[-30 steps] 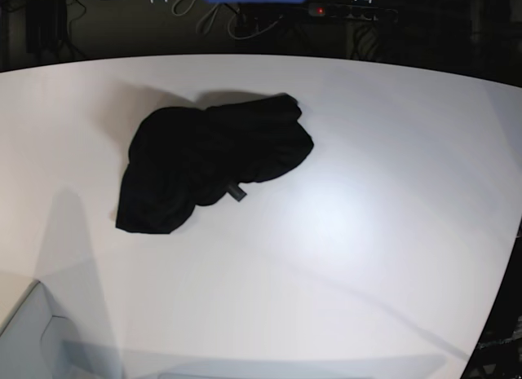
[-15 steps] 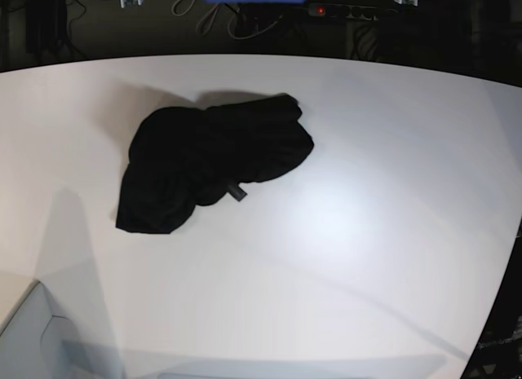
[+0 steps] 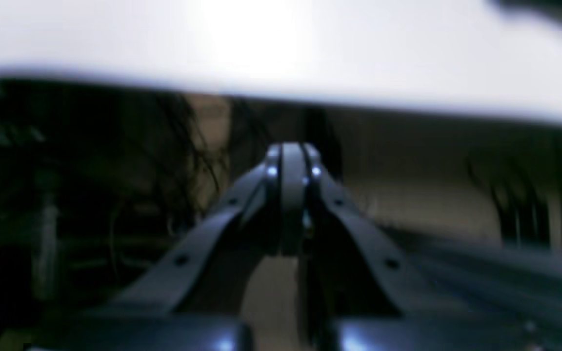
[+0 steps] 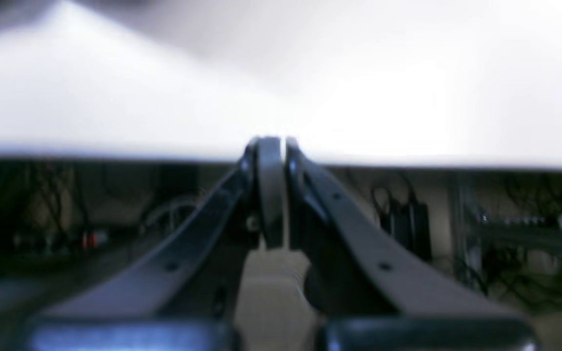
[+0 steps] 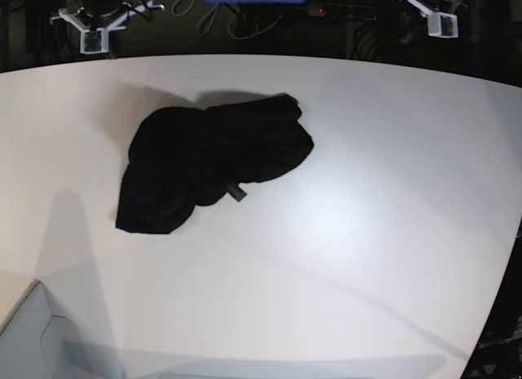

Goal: Layout the t-shirt on the table in an organized manner, then fold the t-shirt properly
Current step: 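Lower the left gripper onto the black t-shirt and pinch its edge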

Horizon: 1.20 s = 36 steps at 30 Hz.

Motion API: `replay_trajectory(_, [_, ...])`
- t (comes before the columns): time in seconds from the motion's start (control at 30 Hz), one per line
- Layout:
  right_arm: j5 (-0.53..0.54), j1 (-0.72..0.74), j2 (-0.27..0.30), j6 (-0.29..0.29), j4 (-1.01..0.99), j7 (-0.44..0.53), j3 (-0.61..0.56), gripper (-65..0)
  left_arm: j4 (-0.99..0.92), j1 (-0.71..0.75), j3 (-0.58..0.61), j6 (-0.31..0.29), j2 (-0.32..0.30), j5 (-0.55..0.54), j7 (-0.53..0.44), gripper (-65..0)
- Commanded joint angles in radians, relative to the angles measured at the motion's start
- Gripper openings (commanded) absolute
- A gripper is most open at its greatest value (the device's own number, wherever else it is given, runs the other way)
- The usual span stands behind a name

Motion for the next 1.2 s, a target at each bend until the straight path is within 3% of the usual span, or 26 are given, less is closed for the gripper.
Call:
replay_trajectory(0.0, [0.0, 0.008, -0.014, 0.002, 0.027, 0.029, 0.004, -65.0, 0.035, 0.003, -0.018, -0.007, 0.013, -0.002, -0.023, -64.9])
replay_trajectory(0.23, [0.0, 0.126, -0.073, 0.004, 0.027, 0.027, -0.006, -65.0, 0.045, -0.165, -0.035, -0.007, 0.079, -0.002, -0.02, -64.8])
replay_trajectory(0.33, [0.0, 0.146, -0.074, 0.004, 0.028, 0.027, -0.03, -64.8, 0.039, -0.221, -0.032, -0.007, 0.1, -0.006, 0.024, -64.6])
replay_trajectory(0.47, [0.0, 0.148, -0.063, 0.034, 0.028, 0.027, -0.061, -53.0, 0.039, -0.324, -0.033, -0.007, 0.131, -0.01, 0.194, -64.1])
replay_trajectory(0.57, [0.0, 0.153, -0.056, 0.146, 0.028, 0.027, -0.052, -43.0, 0.039, -0.404, -0.032, -0.01, 0.184, -0.01, 0.359, -55.4])
replay_trajectory(0.67, [0.0, 0.153, -0.051, 0.162, 0.028, 0.027, -0.052, -37.1, 0.035, -0.478, -0.032, -0.014, 0.243, -0.01, 0.507, -43.4])
replay_trajectory(0.73, [0.0, 0.153, -0.051, 0.162, 0.027, 0.027, -0.052, -35.8, 0.032, -0.525, -0.025, -0.016, 0.278, -0.01, 0.581, -39.7])
replay_trajectory(0.93, [0.0, 0.156, -0.05, 0.165, 0.022, -0.037, -0.052, -35.8, 0.008, -0.623, 0.054, -0.016, 0.307, -0.002, 0.615, -38.4])
replay_trajectory(1.17, [0.0, 0.18, -0.047, 0.166, 0.022, -0.083, -0.053, -35.8, -0.172, -0.74, 0.165, -0.013, 0.307, -0.007, 0.613, -38.7])
